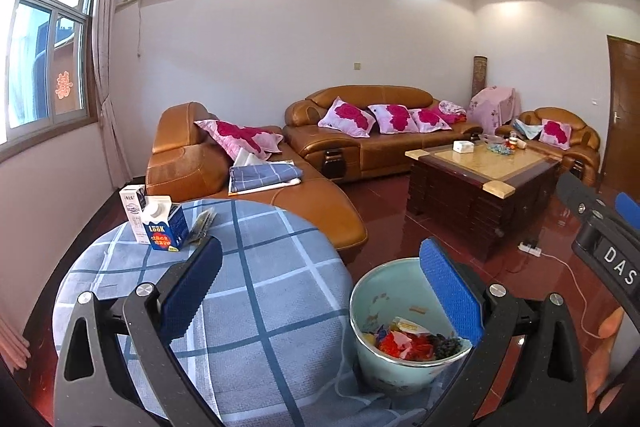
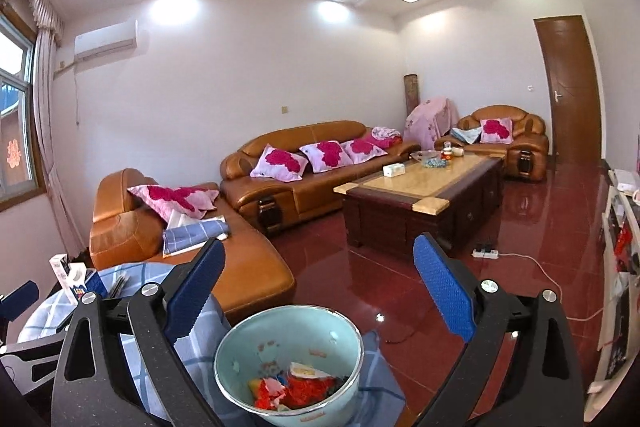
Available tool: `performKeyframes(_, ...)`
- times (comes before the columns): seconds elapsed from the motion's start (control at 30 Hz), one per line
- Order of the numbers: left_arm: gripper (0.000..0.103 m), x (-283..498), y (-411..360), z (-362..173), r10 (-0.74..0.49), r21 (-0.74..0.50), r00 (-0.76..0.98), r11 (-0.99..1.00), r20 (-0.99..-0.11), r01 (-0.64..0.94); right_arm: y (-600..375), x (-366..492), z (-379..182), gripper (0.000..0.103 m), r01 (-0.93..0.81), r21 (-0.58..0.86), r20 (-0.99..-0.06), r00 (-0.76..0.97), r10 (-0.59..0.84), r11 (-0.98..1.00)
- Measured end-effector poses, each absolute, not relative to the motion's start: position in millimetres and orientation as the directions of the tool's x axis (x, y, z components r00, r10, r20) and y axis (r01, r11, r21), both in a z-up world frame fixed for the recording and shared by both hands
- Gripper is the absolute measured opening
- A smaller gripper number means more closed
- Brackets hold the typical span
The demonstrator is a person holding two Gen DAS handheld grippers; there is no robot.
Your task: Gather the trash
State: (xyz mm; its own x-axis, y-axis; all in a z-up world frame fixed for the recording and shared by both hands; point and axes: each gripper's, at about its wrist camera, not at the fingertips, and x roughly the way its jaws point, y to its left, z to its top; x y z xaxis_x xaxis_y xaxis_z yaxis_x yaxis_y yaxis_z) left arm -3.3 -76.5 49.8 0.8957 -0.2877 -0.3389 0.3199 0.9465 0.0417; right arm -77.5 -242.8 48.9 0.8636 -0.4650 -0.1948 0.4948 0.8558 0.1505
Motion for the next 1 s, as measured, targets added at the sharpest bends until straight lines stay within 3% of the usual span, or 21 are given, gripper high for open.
performKeyframes(0.27, 0.097, -0.1, -78.3, 47.4, -0.283, 0.048, 0.892, 0.946, -0.351, 0.319, -249.6, -69.1, 40.7, 0.094, 0.506, 0.167, -0.239, 0.854, -0.463, 0.847)
performKeyframes(1.0, 0.097, 0.8, -78.6, 45.5, -0.284, 0.051, 0.892, 0.946, -0.351, 0.321, -249.9, -74.4, 42.5, 0.094, 0.516, 0.162, -0.238, 0.848, -0.474, 0.841)
